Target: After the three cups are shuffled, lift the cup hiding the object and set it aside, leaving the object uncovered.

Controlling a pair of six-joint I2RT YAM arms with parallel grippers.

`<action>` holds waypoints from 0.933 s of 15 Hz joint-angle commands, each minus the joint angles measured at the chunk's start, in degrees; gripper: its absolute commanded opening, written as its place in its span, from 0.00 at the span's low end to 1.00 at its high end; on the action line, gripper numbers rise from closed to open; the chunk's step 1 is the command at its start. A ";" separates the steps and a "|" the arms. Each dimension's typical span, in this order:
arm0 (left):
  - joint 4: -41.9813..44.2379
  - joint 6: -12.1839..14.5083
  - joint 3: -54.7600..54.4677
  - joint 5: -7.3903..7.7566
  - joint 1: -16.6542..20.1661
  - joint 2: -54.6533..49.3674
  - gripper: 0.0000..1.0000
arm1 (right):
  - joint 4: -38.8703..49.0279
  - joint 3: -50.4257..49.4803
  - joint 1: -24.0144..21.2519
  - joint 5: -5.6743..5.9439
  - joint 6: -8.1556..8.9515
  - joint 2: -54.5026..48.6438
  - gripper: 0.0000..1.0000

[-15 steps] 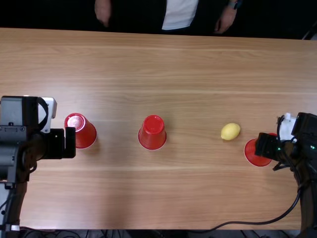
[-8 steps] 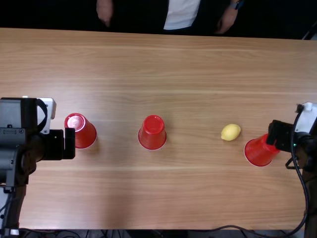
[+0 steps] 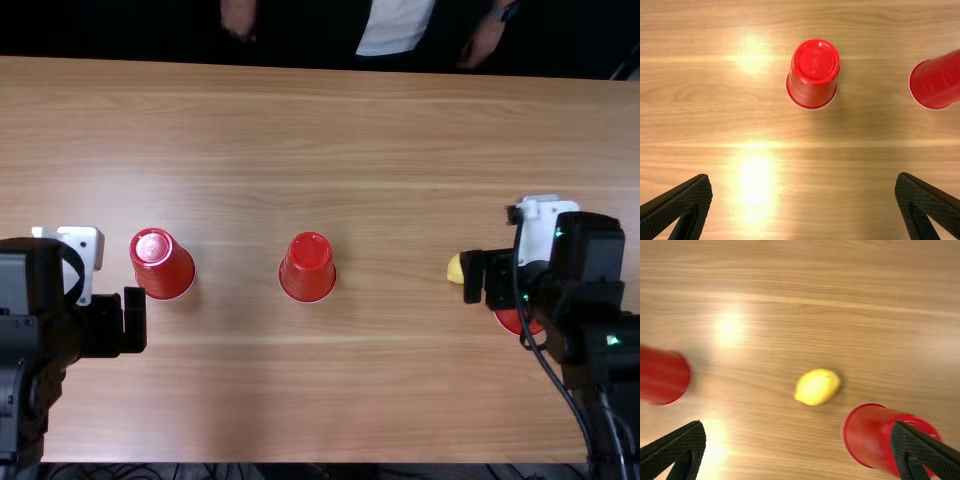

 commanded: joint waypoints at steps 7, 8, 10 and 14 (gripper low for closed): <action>-2.64 0.30 -4.99 0.19 0.40 -8.82 1.00 | -10.45 -4.83 6.59 -0.15 1.82 -12.47 1.00; -2.12 0.40 -6.83 0.51 0.40 -11.10 1.00 | -10.14 -6.68 6.59 -0.04 1.82 -15.46 1.00; -1.48 0.30 -11.93 0.41 0.40 -16.81 1.00 | -8.98 -11.77 6.42 -0.04 4.25 -24.34 1.00; 9.80 -0.23 -30.30 0.93 0.40 -33.16 1.00 | -2.44 -20.65 6.06 0.06 9.41 -40.51 1.00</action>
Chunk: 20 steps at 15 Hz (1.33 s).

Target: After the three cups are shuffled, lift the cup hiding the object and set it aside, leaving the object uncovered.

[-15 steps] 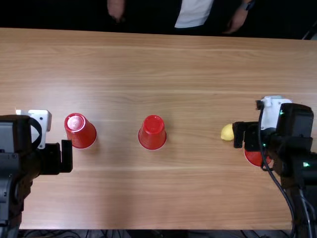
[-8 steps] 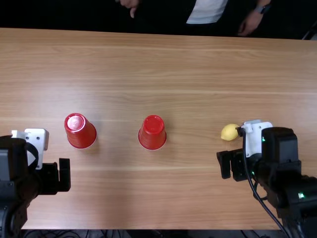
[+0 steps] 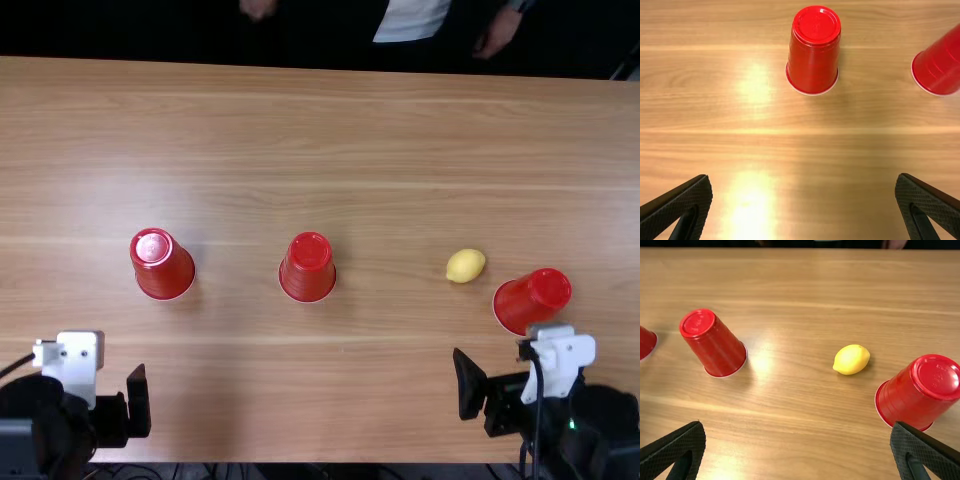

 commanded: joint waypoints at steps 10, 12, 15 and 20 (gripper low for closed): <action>15.37 -0.29 -25.03 1.03 0.05 -32.01 1.00 | 0.83 -18.51 -9.24 0.27 1.79 -30.48 1.00; 16.11 -0.29 -25.99 0.93 0.05 -32.01 1.00 | 1.04 -21.32 -10.56 0.17 1.15 -30.48 1.00; 24.76 -0.19 -27.40 0.82 -0.12 -32.01 1.00 | 8.63 -22.03 -11.52 0.17 1.36 -30.48 1.00; 46.70 0.24 -38.65 0.82 -0.04 -32.01 1.00 | 40.90 -33.89 -11.79 -0.04 1.79 -30.48 1.00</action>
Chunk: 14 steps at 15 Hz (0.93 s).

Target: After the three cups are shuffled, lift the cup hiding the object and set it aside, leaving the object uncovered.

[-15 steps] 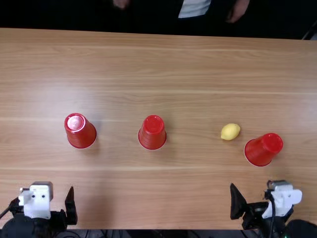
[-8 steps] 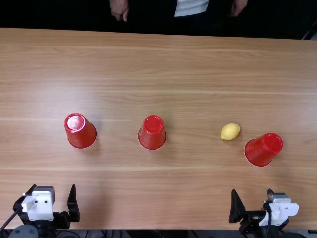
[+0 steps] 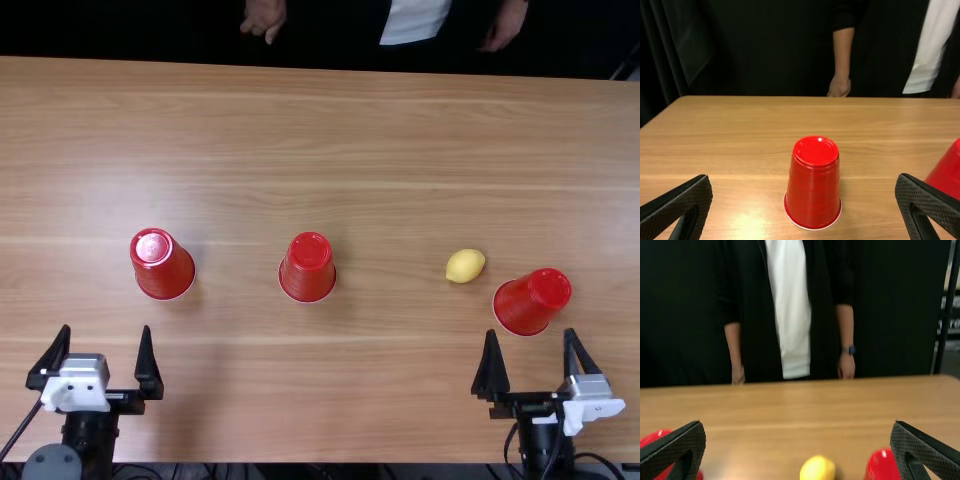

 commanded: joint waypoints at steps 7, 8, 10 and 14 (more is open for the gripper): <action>12.31 0.62 -12.70 0.73 -0.12 -0.58 1.00 | 7.18 -13.17 -0.84 -0.89 -0.30 -0.10 1.00; 13.37 0.83 -14.11 0.73 -0.12 -0.58 1.00 | 7.29 -15.02 -0.84 -1.10 -0.20 -0.10 1.00; 13.90 0.83 -14.37 0.73 -0.12 -0.58 1.00 | 9.29 -15.63 -0.84 -0.99 -0.20 -0.10 1.00; 13.58 0.83 -14.37 0.52 -0.12 -0.58 1.00 | 11.50 -15.72 -0.84 -0.78 -0.20 -0.10 1.00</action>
